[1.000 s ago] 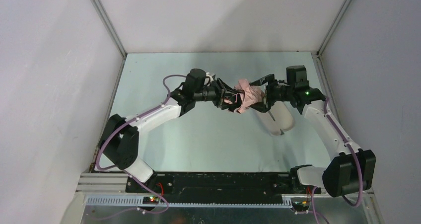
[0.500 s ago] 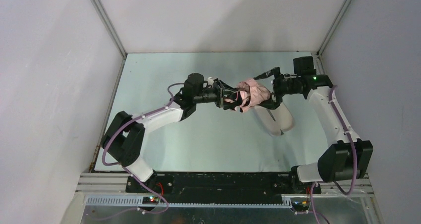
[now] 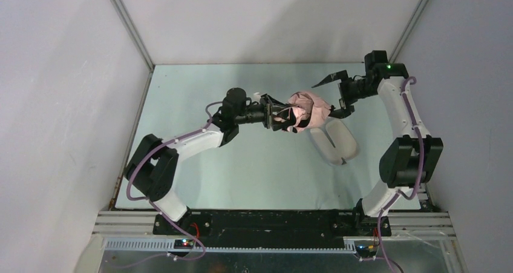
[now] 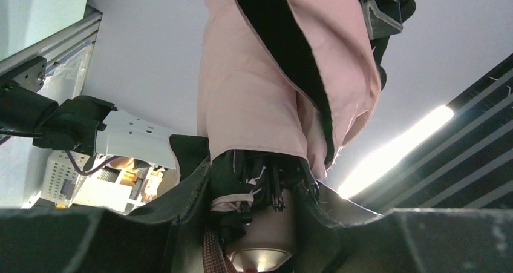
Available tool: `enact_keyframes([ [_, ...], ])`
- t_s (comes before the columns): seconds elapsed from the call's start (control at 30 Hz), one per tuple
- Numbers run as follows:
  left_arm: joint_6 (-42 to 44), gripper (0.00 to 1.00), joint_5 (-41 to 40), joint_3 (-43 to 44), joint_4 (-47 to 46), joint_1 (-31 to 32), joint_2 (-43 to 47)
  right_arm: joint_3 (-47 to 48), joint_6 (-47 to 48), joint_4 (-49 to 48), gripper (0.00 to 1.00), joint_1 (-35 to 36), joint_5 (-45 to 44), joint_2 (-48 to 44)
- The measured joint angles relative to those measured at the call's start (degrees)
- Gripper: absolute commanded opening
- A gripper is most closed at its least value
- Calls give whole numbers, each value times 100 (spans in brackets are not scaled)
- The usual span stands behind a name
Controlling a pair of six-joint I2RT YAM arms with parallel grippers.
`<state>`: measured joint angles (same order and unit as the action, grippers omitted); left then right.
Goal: Put away the umbrella
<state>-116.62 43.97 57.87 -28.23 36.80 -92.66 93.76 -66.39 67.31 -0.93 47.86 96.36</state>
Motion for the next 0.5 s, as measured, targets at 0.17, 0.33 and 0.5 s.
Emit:
enact_keyframes([
  [0.17, -155, 0, 61, 0, -481, -17, -291, 723, 702, 623, 99, -184, -26, 636],
  [0.33, -210, 0, 328, 0, -852, -42, -402, 949, 1613, 649, 99, -649, -269, 857],
  [0.5, -245, 0, 437, 0, -1333, -42, -402, 472, 2177, -205, 99, -1104, -411, 811],
])
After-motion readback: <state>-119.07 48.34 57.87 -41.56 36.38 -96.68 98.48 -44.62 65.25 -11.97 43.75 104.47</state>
